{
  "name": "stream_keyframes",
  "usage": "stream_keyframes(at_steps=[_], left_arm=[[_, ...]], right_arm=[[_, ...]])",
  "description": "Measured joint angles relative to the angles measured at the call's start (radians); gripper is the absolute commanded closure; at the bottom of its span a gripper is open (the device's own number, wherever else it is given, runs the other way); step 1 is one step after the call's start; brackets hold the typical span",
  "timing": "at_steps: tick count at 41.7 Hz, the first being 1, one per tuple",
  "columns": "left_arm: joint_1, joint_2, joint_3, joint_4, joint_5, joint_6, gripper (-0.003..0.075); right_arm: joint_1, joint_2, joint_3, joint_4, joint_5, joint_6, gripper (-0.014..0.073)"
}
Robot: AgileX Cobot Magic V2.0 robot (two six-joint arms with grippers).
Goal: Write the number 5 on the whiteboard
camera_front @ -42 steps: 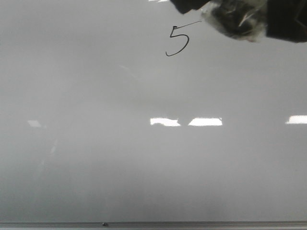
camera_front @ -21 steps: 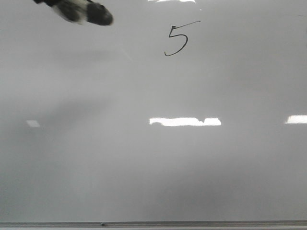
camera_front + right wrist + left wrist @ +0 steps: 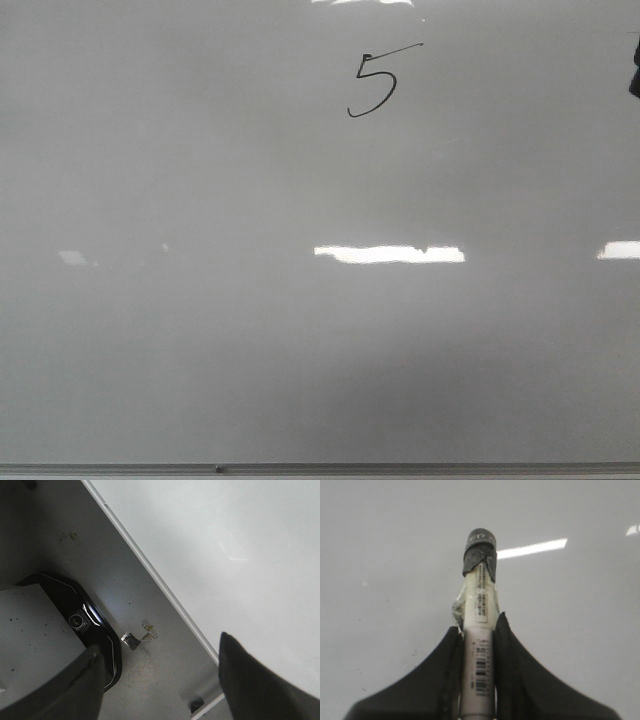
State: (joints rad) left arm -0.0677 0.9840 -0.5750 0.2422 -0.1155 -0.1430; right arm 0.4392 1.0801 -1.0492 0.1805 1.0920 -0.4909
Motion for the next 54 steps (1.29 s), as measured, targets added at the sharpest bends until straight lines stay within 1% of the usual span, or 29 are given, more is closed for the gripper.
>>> stream_keyframes(at_steps=[3,7,21,27,40,48,51,54], left_arm=[[0.036,0.032,0.071,-0.016,-0.146,0.000,0.0680],[0.075,0.115,0.107,-0.050,-0.304,0.000,0.0680],[0.084,0.356,0.107,-0.064,-0.535,0.000,0.0680],[0.084,0.433,0.090,-0.064,-0.574,0.000,0.0678],[0.084,0.528,0.045,-0.064,-0.589,0.000,0.0676],[0.084,0.547,-0.001,-0.058,-0.526,0.000,0.0674],[0.084,0.549,-0.011,-0.056,-0.510,0.000,0.0654],[0.084,0.549,-0.015,-0.054,-0.501,0.000,0.0608]], right_arm=[[0.000,0.000,0.000,0.000,0.000,0.002,0.0086],[0.000,0.000,0.000,0.000,0.000,0.002,0.0086],[0.000,0.000,0.000,0.000,-0.002,0.002,0.0086],[0.000,0.000,0.000,0.000,-0.002,0.004,0.0086],[0.000,0.000,0.000,0.000,-0.002,0.004,0.0086],[0.000,0.000,0.000,0.000,-0.002,0.004,0.0086],[0.000,0.000,0.000,0.000,-0.002,0.004,0.0086],[0.000,0.000,0.000,0.002,-0.002,0.004,0.0086]])
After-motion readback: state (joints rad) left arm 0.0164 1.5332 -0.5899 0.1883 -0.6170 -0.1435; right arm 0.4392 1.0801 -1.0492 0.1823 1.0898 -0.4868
